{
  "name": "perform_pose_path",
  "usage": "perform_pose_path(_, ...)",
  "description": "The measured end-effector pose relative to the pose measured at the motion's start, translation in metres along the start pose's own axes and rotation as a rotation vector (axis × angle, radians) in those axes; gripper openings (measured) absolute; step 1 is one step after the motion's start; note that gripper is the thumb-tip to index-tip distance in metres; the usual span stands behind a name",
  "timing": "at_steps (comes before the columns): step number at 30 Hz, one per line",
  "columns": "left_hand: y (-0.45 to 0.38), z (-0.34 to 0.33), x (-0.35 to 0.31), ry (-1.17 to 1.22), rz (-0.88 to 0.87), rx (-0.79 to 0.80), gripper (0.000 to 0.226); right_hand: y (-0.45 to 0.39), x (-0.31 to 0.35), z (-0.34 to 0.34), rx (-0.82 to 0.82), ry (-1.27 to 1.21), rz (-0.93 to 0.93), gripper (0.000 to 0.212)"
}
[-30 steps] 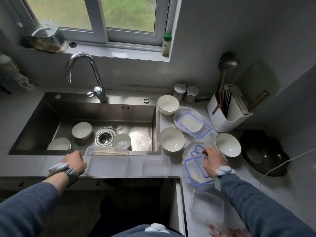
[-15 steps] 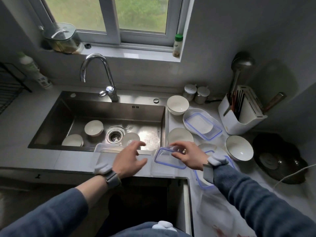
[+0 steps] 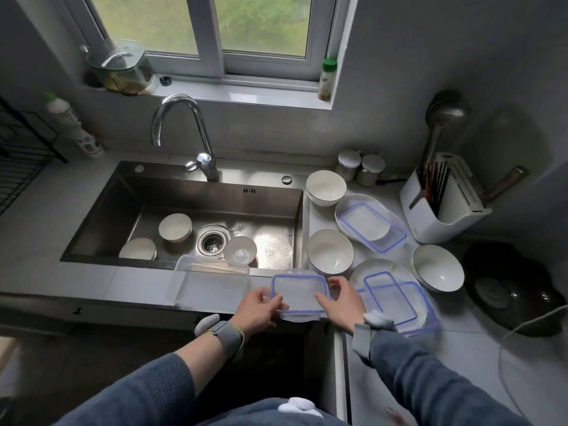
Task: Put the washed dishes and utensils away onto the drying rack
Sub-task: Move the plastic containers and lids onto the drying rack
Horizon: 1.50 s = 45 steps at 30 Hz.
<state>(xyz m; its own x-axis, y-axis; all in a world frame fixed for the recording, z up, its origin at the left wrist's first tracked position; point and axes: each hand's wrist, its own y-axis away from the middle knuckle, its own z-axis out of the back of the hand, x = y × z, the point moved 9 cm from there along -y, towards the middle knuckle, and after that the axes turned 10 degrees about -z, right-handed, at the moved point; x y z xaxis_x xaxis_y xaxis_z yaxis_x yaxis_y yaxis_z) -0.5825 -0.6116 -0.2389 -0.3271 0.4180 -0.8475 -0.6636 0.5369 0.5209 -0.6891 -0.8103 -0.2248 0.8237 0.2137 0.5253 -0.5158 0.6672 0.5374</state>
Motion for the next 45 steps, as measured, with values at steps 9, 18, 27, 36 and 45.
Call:
perform_pose_path(9,-0.023,0.001,0.004,-0.457,-0.007,-0.086,0.027,-0.014,-0.028,-0.034,0.031,0.047,-0.169,0.062)
perform_pose_path(18,-0.036,-0.003,0.007,-0.74,0.087,-0.093,0.048,-0.03,-0.037,-0.043,0.017,-0.048,-0.258,0.047)
perform_pose_path(27,-0.035,0.006,0.031,-0.581,0.191,-0.14,0.047,-0.028,-0.046,-0.039,0.098,-0.115,-0.395,0.031)
perform_pose_path(36,-0.027,0.014,0.019,-0.779,0.069,-0.207,0.029,-0.031,-0.045,-0.036,0.049,-0.063,-0.353,0.03)
perform_pose_path(45,-0.034,0.014,0.022,-0.77,0.124,-0.153,0.021,-0.037,-0.05,-0.034,0.051,-0.106,-0.38,0.023)
